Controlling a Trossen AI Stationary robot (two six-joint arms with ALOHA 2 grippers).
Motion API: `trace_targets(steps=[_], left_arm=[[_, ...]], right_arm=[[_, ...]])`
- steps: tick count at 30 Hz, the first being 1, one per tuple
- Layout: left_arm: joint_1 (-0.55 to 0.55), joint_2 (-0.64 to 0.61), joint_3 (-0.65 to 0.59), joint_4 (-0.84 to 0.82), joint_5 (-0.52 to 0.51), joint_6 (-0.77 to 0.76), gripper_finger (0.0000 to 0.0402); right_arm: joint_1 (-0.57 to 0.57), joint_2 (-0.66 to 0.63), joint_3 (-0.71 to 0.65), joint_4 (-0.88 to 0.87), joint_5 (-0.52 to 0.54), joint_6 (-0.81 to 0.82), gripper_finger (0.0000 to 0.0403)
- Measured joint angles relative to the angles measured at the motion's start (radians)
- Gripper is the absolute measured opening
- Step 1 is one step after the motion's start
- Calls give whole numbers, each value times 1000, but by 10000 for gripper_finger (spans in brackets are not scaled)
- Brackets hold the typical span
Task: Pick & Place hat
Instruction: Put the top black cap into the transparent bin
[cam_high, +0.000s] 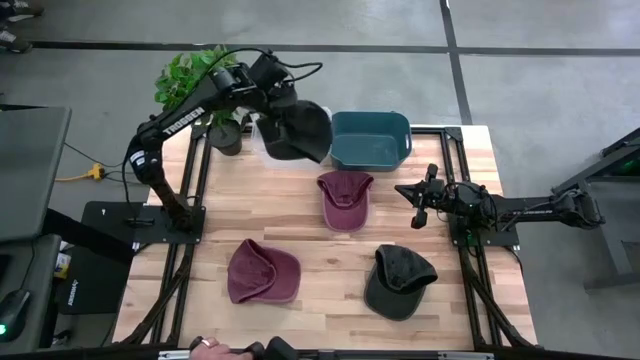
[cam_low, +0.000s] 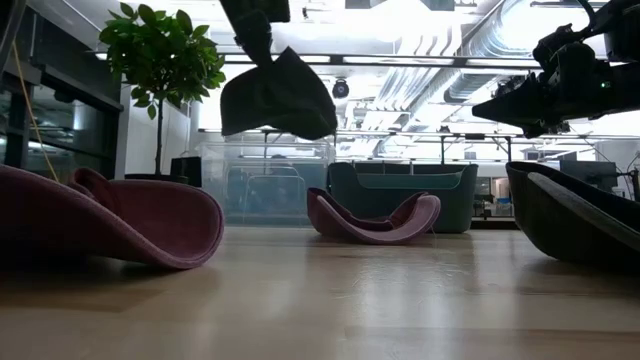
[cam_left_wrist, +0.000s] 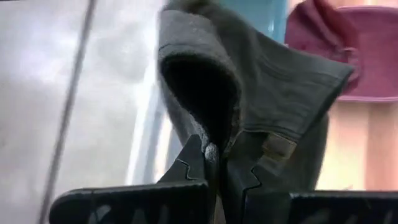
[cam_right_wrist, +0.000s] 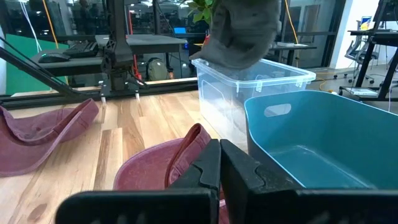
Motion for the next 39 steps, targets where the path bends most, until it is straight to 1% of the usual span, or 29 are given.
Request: trace_targets(steps=[3, 5, 9, 16, 21, 24, 27, 34, 39], left_arm=[[16, 20, -2, -12, 70, -17, 0], [17, 36, -1, -3, 75, -20, 0], [31, 71, -2, 9, 43, -17, 0], [54, 76, -1, 16, 15, -16, 0], [88, 76, -1, 19, 12, -8, 0], [93, 76, -1, 20, 42, -8, 0], [94, 86, -1, 35, 41, 7, 0], [95, 146, -2, 38, -22, 43, 1], [95, 163, -3, 75, -39, 44, 1]], right_arm=[[0, 0, 0, 0, 0, 0, 0], [0, 0, 0, 0, 0, 0, 0], [0, 0, 0, 0, 0, 0, 0], [0, 0, 0, 0, 0, 0, 0], [0, 0, 0, 0, 0, 0, 0], [0, 0, 0, 0, 0, 0, 0], [0, 0, 0, 0, 0, 0, 0], [0, 0, 0, 0, 0, 0, 0], [0, 0, 0, 0, 0, 0, 0]])
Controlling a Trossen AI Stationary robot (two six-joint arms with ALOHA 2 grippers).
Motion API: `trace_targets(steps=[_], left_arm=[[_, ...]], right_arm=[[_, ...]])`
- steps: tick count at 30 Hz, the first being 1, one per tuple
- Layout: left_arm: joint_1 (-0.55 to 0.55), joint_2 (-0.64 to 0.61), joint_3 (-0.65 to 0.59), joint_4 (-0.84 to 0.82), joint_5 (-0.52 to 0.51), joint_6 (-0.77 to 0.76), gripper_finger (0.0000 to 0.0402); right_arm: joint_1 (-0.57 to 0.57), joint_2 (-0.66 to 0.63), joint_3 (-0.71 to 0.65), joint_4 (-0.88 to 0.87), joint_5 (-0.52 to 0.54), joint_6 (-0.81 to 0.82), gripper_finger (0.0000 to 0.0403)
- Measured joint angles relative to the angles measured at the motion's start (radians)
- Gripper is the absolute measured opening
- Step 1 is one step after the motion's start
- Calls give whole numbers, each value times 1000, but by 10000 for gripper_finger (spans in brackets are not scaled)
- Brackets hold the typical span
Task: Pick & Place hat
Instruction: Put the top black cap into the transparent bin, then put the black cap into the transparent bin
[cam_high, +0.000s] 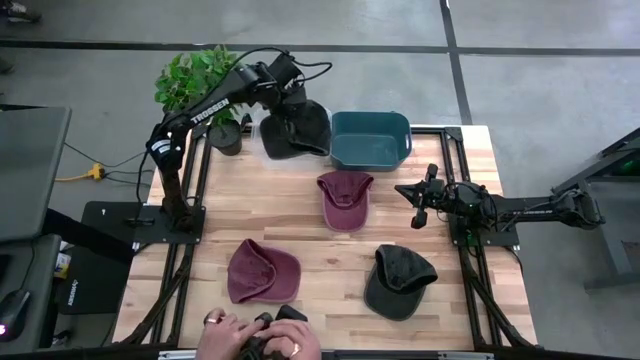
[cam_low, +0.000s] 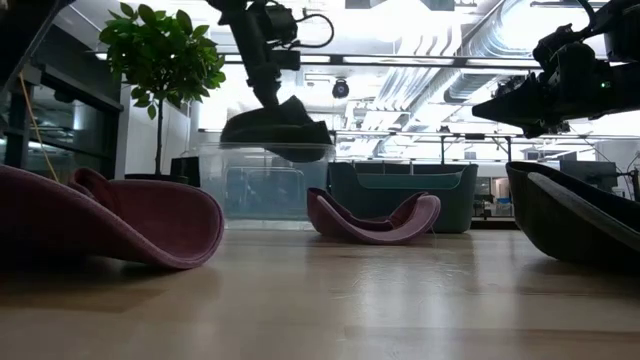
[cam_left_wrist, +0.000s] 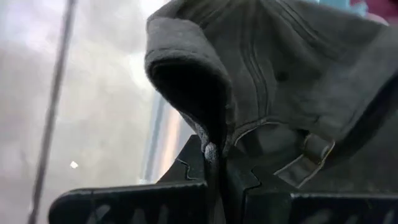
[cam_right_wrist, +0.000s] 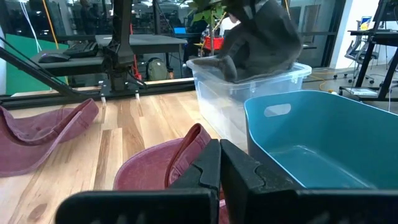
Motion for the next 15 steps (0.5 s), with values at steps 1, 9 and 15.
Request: trace_targets(steps=[1, 9, 15], left_arm=[[0, 0, 0, 17, -10, -5, 1], [0, 1, 0, 46, -29, -87, 57], [0, 1, 0, -8, 32, -88, 110]], right_arm=[[0, 0, 0, 0, 0, 0, 0], [0, 0, 0, 0, 0, 0, 0], [0, 0, 0, 0, 0, 0, 0]])
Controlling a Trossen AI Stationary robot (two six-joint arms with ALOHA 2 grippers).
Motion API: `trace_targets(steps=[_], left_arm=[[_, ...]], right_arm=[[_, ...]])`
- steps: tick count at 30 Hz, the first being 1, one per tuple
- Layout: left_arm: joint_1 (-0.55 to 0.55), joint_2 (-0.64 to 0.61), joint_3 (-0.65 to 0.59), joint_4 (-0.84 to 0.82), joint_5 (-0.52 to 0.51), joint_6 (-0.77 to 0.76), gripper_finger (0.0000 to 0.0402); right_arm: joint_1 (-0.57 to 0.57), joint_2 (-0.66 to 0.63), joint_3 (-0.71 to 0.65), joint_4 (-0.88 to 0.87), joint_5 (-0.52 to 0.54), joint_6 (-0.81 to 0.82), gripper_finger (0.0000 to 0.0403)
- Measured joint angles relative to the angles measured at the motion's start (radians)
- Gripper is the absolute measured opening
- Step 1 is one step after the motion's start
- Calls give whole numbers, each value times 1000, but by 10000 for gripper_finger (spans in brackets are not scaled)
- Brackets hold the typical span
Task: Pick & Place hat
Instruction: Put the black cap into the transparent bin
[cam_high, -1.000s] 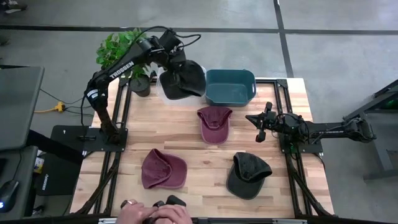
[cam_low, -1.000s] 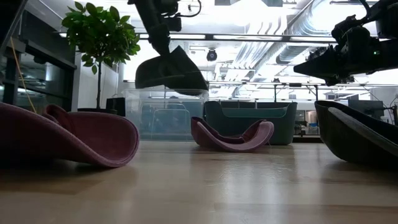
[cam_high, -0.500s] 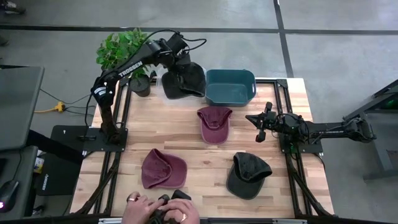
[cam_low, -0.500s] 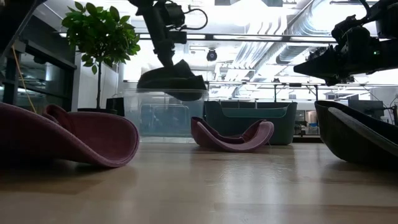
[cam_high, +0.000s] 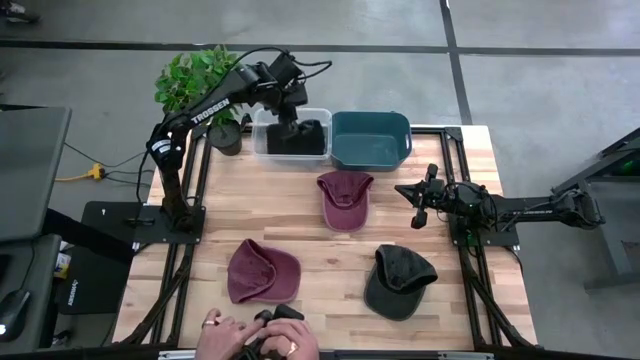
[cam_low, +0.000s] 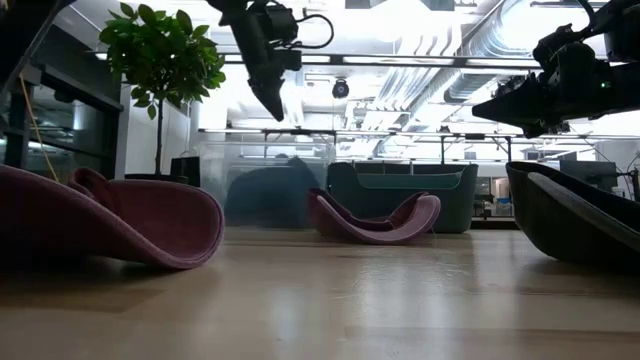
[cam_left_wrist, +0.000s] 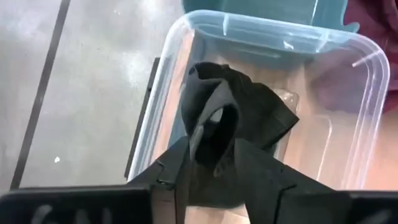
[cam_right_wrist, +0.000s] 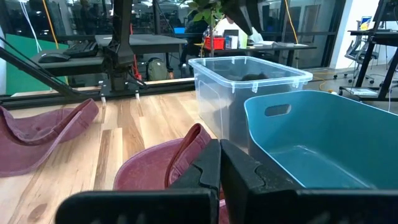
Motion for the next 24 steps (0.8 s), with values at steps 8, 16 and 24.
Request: trace_targets(steps=[8, 16, 24], left_arm=[[-10, -1, 0, 22, -76, -3, 139], [-32, -26, 1, 35, -83, -33, 147], [-77, -51, 1, 40, -74, -182, 147]], right_arm=[[0, 0, 0, 0, 0, 0, 0], [0, 0, 0, 0, 0, 0, 0], [0, 0, 0, 0, 0, 0, 0]])
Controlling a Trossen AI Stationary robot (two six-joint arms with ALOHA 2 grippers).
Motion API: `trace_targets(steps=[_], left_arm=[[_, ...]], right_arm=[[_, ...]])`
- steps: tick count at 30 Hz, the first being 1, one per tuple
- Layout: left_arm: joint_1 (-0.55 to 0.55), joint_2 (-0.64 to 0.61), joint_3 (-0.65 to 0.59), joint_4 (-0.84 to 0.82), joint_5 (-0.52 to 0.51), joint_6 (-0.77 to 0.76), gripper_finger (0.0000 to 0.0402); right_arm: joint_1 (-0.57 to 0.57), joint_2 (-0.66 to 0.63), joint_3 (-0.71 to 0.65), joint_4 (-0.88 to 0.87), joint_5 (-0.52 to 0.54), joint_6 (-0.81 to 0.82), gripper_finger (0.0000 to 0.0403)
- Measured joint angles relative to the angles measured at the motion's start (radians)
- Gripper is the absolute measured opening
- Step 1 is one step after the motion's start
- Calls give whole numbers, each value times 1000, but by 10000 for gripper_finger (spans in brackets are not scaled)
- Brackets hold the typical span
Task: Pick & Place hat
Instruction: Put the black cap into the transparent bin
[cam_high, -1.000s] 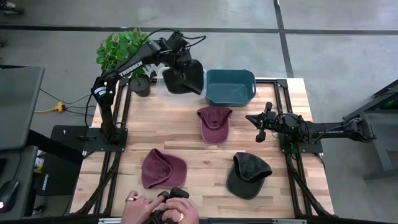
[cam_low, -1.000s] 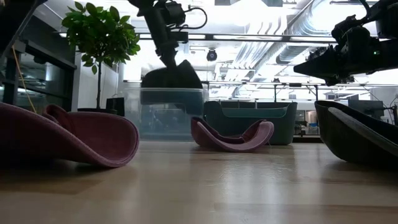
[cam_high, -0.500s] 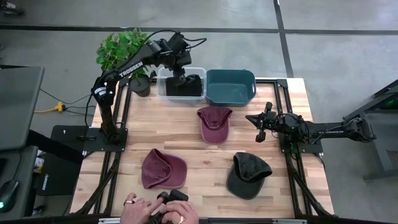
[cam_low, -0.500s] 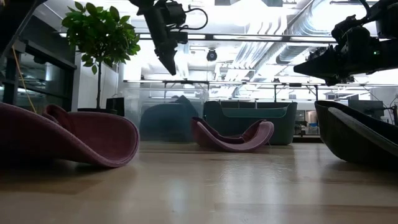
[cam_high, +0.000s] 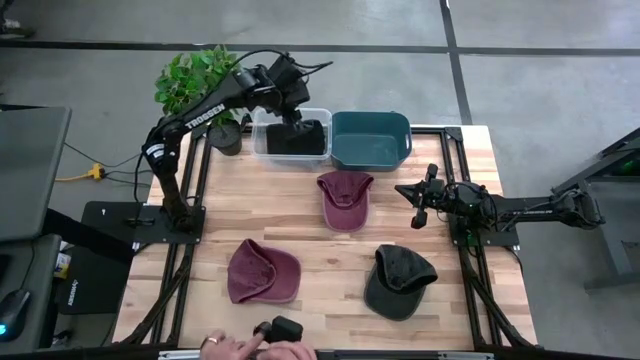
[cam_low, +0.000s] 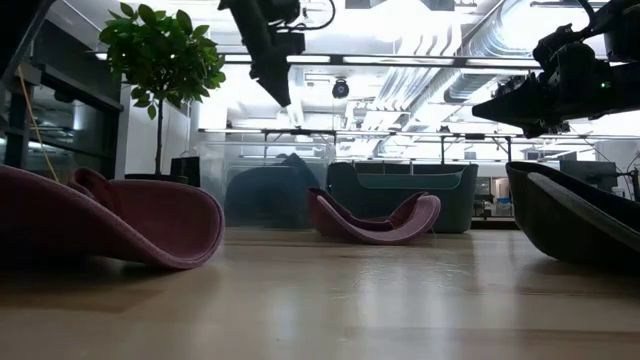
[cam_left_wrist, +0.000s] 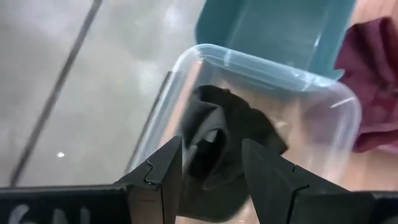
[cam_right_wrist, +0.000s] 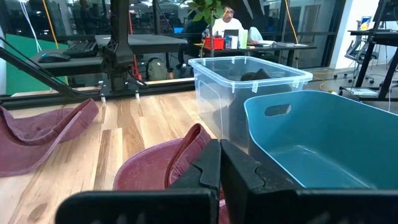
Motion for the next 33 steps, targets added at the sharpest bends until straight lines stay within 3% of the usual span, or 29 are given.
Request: trace_targets(steps=[6, 12, 21, 25, 33], left_arm=[[-58, -29, 1, -15, 7, -256, 147], [-128, -47, 1, -69, 80, -408, 147], [-256, -55, 0, -127, 107, -719, 147], [-318, -56, 0, -161, 168, -777, 147], [-449, -117, -58, -135, 173, -789, 147]], right_arm=[[0, 0, 0, 0, 0, 0, 0], [0, 0, 0, 0, 0, 0, 0], [0, 0, 0, 0, 0, 0, 0], [0, 0, 0, 0, 0, -5, 0], [0, 0, 0, 0, 0, -5, 0]])
